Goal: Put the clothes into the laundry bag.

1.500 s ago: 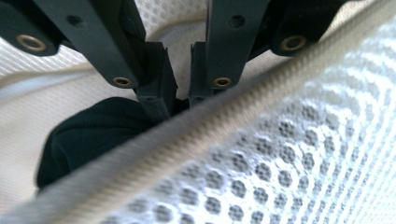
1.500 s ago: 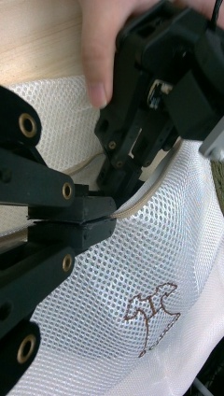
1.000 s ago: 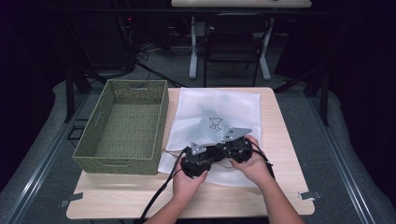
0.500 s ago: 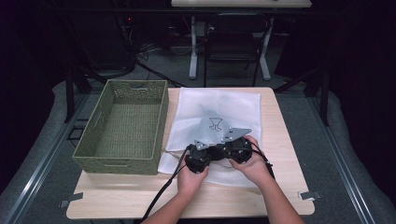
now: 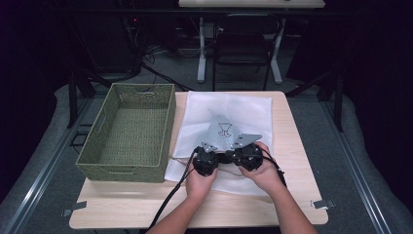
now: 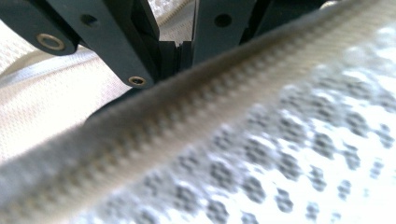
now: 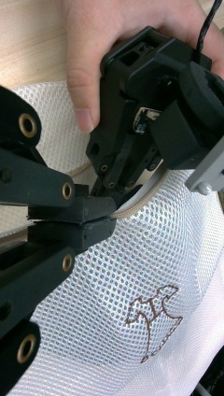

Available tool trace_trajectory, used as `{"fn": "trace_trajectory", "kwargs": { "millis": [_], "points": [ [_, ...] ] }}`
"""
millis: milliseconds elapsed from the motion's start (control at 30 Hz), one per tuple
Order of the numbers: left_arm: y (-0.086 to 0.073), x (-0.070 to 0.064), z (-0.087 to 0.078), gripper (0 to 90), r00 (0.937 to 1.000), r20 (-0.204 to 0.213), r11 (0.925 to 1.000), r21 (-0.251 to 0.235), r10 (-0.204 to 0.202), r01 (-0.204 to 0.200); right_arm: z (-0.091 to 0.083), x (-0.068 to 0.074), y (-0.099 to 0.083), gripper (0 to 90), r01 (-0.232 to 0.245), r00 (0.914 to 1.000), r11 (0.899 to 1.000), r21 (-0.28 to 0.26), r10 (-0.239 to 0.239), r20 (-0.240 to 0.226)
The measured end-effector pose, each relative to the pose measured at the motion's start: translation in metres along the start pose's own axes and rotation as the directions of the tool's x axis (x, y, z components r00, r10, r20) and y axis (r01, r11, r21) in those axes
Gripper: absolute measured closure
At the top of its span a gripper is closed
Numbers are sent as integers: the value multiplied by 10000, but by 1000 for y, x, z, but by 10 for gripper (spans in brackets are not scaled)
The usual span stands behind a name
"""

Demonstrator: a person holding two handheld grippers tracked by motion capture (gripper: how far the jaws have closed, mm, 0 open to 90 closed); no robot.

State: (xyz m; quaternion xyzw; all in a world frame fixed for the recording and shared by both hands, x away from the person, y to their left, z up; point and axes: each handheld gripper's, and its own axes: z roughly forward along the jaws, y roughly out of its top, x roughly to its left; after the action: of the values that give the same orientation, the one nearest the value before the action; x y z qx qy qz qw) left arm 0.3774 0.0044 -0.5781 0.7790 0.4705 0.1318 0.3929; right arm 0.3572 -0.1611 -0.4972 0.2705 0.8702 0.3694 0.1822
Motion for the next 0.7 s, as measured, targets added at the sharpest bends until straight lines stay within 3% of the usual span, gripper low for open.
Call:
{"fn": "trace_trajectory", "kwargs": {
  "millis": [333,700],
  "points": [
    [7,4,1,900,10000,-38,9999,134,7,-6,0,0,0,891,65,10000,10000,38,-65,-76],
    [12,9,5,888,9989,-185,9991,-53,-426,426,1,1,0,892,81,9998,10000,37,-80,-185]
  ]
}}
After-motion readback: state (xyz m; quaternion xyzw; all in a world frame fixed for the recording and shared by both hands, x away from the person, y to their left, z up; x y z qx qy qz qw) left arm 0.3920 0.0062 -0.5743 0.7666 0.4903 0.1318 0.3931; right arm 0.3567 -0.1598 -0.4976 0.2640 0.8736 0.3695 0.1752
